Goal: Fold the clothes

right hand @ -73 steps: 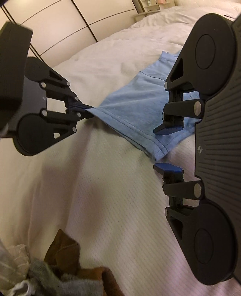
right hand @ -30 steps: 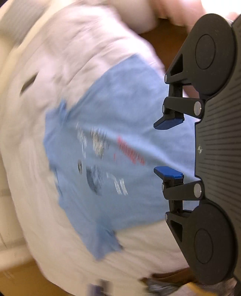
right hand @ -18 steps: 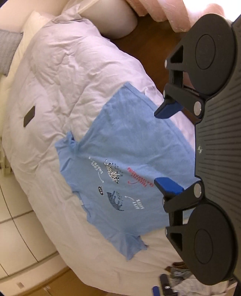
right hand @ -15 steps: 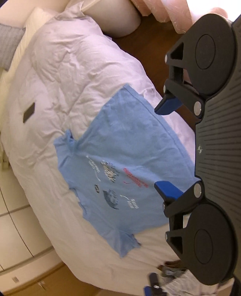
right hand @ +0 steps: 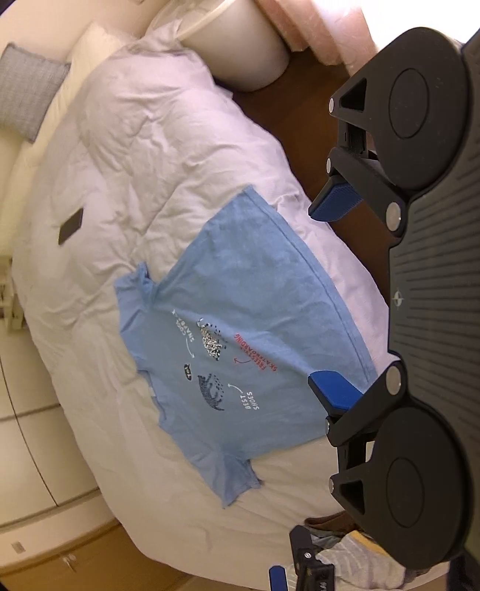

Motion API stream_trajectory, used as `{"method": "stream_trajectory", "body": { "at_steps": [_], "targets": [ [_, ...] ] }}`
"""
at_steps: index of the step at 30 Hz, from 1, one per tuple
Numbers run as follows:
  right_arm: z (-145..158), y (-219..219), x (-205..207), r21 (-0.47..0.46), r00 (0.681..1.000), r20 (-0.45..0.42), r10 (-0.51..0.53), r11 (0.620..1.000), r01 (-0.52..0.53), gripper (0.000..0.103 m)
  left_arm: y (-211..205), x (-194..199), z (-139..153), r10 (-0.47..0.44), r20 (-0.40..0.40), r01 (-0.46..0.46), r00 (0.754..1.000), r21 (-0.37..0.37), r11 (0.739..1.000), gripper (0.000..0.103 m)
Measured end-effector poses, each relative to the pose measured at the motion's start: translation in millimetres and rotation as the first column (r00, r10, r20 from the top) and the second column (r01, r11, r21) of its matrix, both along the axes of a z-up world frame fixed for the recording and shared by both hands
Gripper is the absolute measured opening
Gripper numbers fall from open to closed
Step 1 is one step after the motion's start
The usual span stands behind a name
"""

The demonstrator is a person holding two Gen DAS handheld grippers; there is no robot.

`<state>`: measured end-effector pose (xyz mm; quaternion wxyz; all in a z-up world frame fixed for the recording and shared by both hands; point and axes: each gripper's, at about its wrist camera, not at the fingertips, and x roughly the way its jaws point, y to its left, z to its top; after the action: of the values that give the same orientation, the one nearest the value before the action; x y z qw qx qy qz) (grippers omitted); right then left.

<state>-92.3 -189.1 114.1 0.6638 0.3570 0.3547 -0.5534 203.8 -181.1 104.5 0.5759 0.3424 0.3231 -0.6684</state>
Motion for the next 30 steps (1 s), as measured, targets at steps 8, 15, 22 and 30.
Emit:
{"method": "stream_trajectory", "body": {
  "at_steps": [8,15,22,30],
  "targets": [
    [1.6,26.5,52.0,0.020,0.999,-0.033,0.029,0.999,-0.028,0.095,22.9,40.3,8.4,-0.016,0.001,0.017,1.000,-0.007,1.000,0.102],
    [-7.5,45.7,96.0,0.055,0.993,-0.054,0.106,0.993,-0.103,0.098,49.0,76.6,0.5,0.030,-0.011,-0.030,0.999,0.020,0.999,0.102],
    [-12.2,49.8,112.8,0.074,0.989,-0.053,0.135,0.989,-0.131,0.098,59.8,91.7,-3.4,0.053,-0.012,-0.053,0.999,0.028,0.998,0.102],
    [-22.8,41.9,109.6,0.087,0.987,-0.078,0.139,0.987,-0.132,0.098,60.4,91.2,-7.3,0.040,-0.021,-0.040,0.999,0.013,0.999,0.102]
  ]
}}
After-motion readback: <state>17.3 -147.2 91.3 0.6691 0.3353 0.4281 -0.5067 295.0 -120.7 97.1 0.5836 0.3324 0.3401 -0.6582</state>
